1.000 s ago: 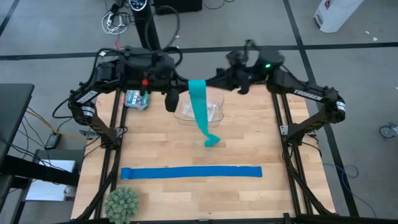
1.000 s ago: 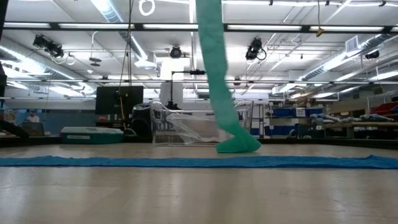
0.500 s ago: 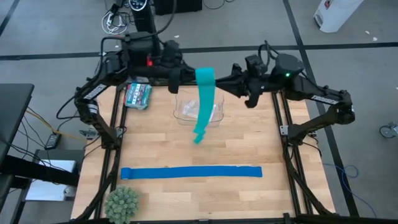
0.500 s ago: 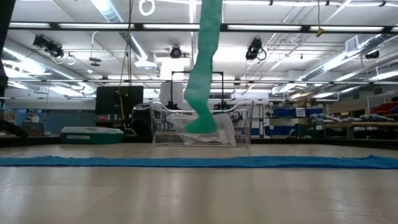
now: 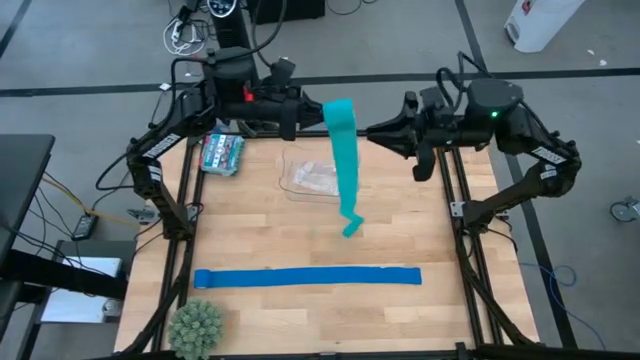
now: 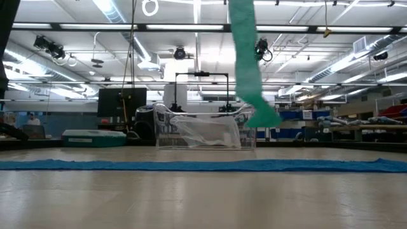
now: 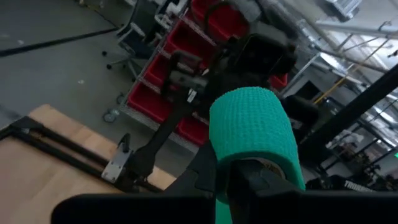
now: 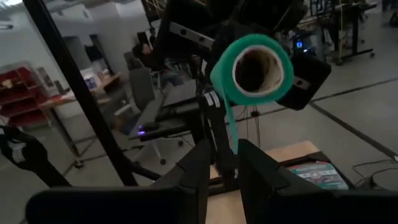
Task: Roll bandage
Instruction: Roll the green bandage
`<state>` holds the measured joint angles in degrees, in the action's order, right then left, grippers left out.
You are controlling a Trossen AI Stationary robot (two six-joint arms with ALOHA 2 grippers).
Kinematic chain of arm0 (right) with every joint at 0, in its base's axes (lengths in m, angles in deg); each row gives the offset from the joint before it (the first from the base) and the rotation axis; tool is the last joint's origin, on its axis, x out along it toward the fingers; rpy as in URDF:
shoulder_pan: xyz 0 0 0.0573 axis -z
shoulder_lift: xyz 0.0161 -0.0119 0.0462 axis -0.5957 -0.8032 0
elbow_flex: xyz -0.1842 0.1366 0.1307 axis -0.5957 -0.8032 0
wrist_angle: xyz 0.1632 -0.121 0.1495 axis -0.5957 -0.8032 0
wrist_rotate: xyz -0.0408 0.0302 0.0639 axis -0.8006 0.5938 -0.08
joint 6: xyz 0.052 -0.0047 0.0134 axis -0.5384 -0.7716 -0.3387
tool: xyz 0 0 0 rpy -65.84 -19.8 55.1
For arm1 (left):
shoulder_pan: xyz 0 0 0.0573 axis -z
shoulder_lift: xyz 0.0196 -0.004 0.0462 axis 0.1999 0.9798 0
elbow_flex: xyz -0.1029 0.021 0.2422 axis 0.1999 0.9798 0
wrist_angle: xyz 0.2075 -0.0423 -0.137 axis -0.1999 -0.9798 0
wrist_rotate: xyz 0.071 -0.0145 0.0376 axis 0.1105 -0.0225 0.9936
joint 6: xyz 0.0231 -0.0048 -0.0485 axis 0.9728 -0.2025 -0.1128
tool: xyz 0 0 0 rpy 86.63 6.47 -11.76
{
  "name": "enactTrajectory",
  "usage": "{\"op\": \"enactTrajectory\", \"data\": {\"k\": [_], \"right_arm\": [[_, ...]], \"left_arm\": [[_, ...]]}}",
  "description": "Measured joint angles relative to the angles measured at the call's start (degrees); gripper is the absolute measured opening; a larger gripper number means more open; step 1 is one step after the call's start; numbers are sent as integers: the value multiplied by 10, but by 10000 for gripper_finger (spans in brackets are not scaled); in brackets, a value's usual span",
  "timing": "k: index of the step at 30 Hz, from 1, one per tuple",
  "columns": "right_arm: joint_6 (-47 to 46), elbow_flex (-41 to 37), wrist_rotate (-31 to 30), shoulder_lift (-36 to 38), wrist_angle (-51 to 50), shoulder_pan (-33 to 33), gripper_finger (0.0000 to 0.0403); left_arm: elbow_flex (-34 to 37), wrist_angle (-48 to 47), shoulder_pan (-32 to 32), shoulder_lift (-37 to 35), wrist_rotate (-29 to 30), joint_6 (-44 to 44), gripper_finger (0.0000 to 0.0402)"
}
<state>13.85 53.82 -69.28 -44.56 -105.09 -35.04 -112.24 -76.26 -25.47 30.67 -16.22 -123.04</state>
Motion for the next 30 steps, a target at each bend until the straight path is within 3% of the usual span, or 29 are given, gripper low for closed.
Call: {"op": "enactTrajectory", "data": {"k": [19, 27, 30], "right_arm": [[38, 8, -2, -65, -56, -4, 73], [34, 8, 5, -83, -86, -4, 10], [19, 7, 20, -83, -73, -4, 5]], "left_arm": [[0, 11, 0, 0, -24, -51, 20], [0, 29, 0, 0, -46, -97, 20], [0, 25, 0, 0, -58, -104, 20]]}}
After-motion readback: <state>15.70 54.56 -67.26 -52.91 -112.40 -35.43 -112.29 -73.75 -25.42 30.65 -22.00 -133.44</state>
